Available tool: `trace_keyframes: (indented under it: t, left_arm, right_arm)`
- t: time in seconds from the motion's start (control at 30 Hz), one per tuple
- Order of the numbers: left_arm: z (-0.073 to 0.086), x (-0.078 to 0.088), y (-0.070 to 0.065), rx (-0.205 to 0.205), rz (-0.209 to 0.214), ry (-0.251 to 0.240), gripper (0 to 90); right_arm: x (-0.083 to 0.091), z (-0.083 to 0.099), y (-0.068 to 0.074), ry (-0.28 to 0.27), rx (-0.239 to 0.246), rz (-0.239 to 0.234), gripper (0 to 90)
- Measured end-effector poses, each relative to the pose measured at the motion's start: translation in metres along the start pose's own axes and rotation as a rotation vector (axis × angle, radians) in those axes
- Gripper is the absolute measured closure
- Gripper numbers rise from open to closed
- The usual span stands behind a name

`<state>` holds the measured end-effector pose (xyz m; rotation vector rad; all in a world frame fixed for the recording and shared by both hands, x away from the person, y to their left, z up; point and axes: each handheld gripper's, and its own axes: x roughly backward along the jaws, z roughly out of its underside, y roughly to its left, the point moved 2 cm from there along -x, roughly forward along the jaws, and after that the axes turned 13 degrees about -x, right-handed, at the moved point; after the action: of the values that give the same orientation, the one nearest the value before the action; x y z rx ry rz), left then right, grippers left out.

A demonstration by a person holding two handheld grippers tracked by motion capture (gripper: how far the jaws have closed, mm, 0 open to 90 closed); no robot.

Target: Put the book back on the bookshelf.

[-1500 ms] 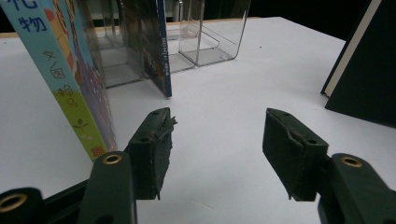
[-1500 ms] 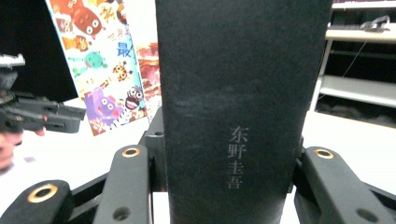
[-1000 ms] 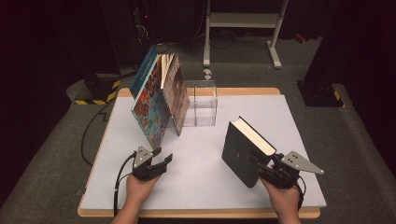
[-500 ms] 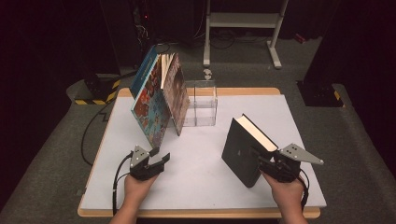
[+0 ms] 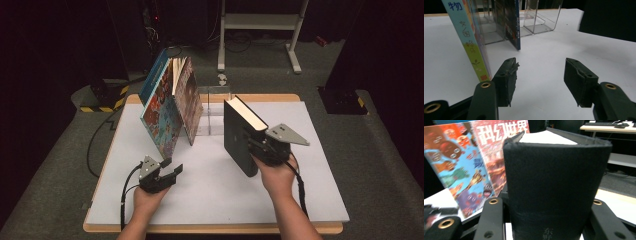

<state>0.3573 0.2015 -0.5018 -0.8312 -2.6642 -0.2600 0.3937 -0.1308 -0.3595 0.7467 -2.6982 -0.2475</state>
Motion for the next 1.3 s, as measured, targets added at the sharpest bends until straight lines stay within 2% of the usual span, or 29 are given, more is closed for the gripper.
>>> trace_keyframes:
  t: [0.17, 0.3, 0.47, 0.6, 0.67, 0.73, 0.9, 1.1, 1.23, 1.3]
  left_arm:
    - [-0.001, 0.002, 0.002, 0.009, 0.011, -0.013, 43.7]
    - [-0.002, 0.007, 0.008, 0.039, 0.013, -0.037, 43.7]
    - [-0.002, 0.007, 0.009, 0.057, 0.036, -0.049, 43.8]
    - [-0.003, 0.006, 0.006, 0.061, 0.050, -0.058, 43.8]
    - [-0.004, 0.005, 0.005, 0.082, 0.061, -0.065, 43.8]
    - [-0.004, 0.005, 0.005, 0.081, 0.069, -0.071, 43.8]
    - [-0.004, 0.003, 0.004, 0.085, 0.084, -0.068, 43.8]
    - [-0.004, 0.001, 0.004, 0.089, 0.101, -0.070, 44.0]
    - [-0.004, 0.001, 0.004, 0.087, 0.103, -0.068, 44.4]
    - [-0.003, 0.000, 0.004, 0.085, 0.098, -0.067, 44.4]
  right_arm:
    - [-0.045, -0.006, 0.007, -0.024, -0.020, 0.036, 53.8]
    - [-0.075, -0.009, 0.007, -0.030, -0.020, 0.080, 53.8]
    - [-0.105, -0.015, 0.003, -0.044, -0.045, 0.115, 53.8]
    - [-0.130, -0.019, 0.003, -0.047, -0.036, 0.142, 53.8]
    - [-0.144, -0.021, 0.002, -0.048, -0.033, 0.158, 53.7]
    - [-0.156, -0.021, 0.001, -0.050, -0.032, 0.171, 53.7]
    - [-0.177, -0.022, -0.003, -0.059, -0.038, 0.193, 53.7]
    - [-0.193, -0.021, -0.006, -0.063, -0.031, 0.201, 53.6]
    - [-0.197, -0.018, -0.004, -0.065, -0.017, 0.220, 53.3]
    - [-0.195, -0.016, -0.005, -0.060, -0.026, 0.214, 52.6]
